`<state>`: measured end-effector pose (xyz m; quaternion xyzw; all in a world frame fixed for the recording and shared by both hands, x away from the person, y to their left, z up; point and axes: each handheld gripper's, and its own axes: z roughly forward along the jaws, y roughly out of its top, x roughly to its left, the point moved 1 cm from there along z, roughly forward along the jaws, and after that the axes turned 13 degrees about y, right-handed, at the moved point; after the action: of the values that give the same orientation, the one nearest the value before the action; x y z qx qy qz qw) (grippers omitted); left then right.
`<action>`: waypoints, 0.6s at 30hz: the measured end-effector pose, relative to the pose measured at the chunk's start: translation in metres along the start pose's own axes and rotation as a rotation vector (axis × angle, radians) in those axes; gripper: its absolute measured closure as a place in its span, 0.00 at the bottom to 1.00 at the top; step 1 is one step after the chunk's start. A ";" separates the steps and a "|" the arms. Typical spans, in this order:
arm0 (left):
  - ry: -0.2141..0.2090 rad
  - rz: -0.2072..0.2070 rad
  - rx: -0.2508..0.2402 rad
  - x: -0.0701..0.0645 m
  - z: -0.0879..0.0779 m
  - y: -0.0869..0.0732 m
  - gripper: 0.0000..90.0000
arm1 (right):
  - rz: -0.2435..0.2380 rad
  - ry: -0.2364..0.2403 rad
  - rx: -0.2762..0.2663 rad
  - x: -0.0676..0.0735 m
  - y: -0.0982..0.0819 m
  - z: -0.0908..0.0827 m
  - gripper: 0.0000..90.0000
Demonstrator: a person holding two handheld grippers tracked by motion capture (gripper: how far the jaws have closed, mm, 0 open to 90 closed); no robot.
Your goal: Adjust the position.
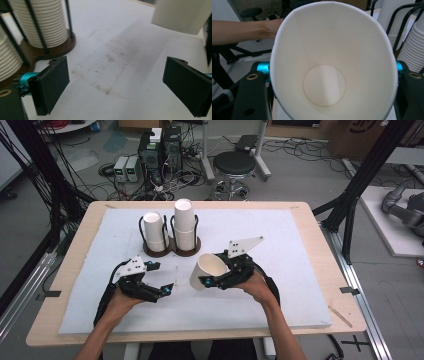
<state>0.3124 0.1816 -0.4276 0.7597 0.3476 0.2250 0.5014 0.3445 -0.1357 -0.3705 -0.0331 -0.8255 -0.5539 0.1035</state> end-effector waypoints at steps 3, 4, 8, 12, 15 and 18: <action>0.040 -0.009 -0.007 0.004 -0.002 -0.003 0.08 | -0.001 -0.024 0.015 -0.001 -0.002 -0.003 0.34; 0.047 -0.015 -0.007 0.005 -0.003 -0.004 0.08 | 0.004 -0.033 0.017 -0.001 -0.002 -0.005 0.34; 0.117 -0.034 -0.017 0.011 -0.007 -0.007 0.08 | 0.009 -0.068 0.031 -0.002 -0.005 -0.010 0.34; 0.161 -0.059 -0.017 0.017 -0.010 -0.012 0.08 | 0.011 -0.083 0.043 -0.003 -0.010 -0.014 0.34; 0.177 -0.087 -0.021 0.022 -0.012 -0.017 0.08 | 0.013 -0.102 0.044 -0.004 -0.011 -0.019 0.34; 0.193 -0.108 -0.023 0.025 -0.013 -0.022 0.08 | 0.018 -0.110 0.038 -0.005 -0.013 -0.022 0.34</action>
<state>0.3134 0.2144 -0.4432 0.7090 0.4321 0.2738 0.4854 0.3502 -0.1601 -0.3752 -0.0687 -0.8398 -0.5347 0.0636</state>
